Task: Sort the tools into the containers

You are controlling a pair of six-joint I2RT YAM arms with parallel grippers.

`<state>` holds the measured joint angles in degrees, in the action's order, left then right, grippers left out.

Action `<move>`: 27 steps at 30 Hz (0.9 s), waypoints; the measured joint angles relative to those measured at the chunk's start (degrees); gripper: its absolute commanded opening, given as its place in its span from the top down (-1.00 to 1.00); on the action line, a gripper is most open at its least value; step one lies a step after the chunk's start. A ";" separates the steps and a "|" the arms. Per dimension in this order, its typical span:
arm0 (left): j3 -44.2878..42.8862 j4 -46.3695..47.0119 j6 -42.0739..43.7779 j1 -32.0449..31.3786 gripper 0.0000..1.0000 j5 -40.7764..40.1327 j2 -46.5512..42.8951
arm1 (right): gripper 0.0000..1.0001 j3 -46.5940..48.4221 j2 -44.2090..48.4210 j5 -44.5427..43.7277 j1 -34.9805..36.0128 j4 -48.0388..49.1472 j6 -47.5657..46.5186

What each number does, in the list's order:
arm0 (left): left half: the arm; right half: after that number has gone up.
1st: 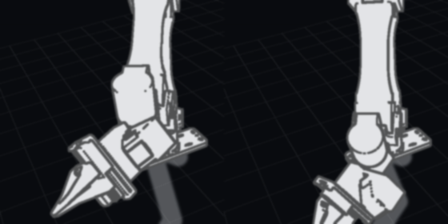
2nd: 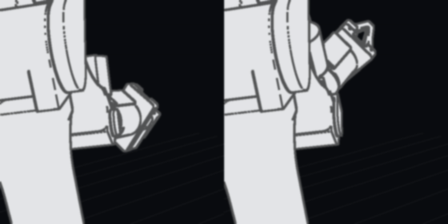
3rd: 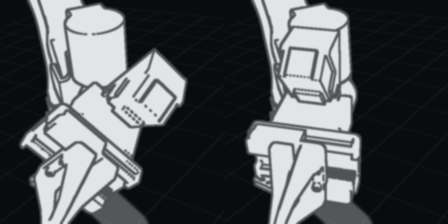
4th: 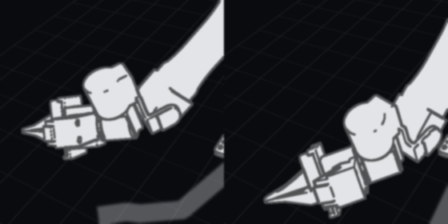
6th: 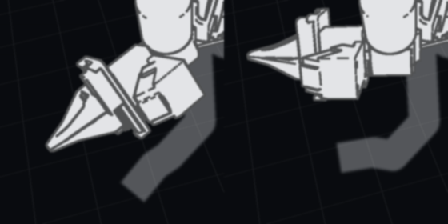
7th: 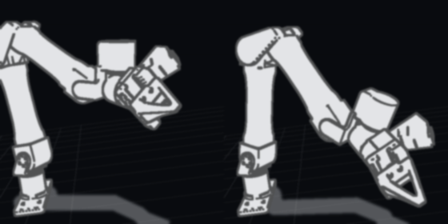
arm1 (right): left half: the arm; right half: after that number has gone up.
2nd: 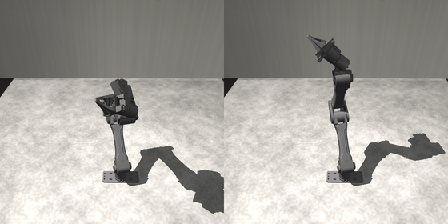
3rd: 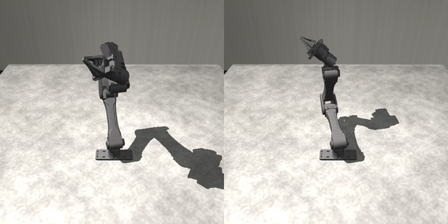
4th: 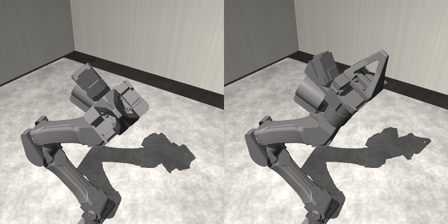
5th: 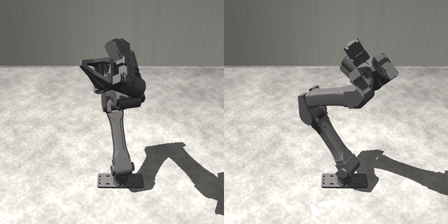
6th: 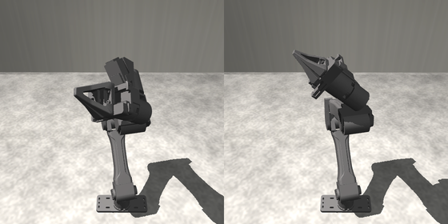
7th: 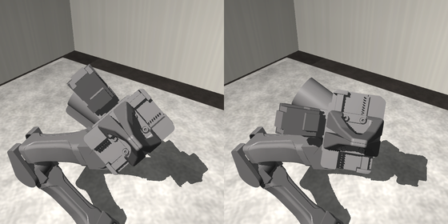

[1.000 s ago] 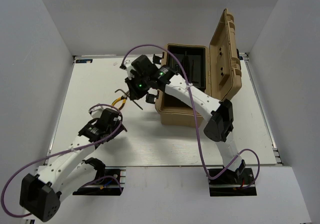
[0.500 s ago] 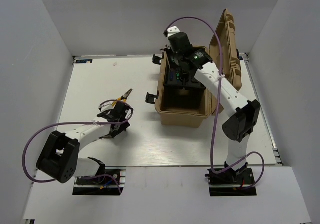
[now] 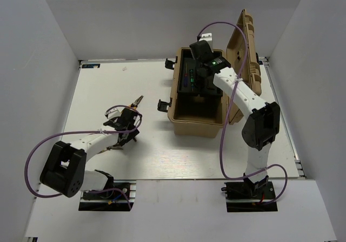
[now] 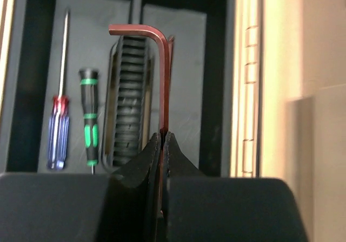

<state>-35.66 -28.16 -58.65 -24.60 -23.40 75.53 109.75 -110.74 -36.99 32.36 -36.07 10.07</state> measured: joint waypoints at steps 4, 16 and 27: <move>0.02 0.17 0.20 0.50 -0.30 0.07 0.00 | 1.00 -0.09 -0.02 -3.63 -0.04 1.99 0.04; 0.02 0.37 1.27 1.53 -0.30 0.09 0.02 | 0.33 -0.92 -4.13 -2.34 -2.80 1.03 3.06; -0.85 0.33 2.12 2.01 -0.30 -0.13 1.79 | -0.07 -5.60 0.48 8.72 -3.61 -0.24 3.74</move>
<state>-36.51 -27.83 -56.53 -22.59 -23.53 77.32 104.16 -110.26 -28.27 28.75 -36.32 13.80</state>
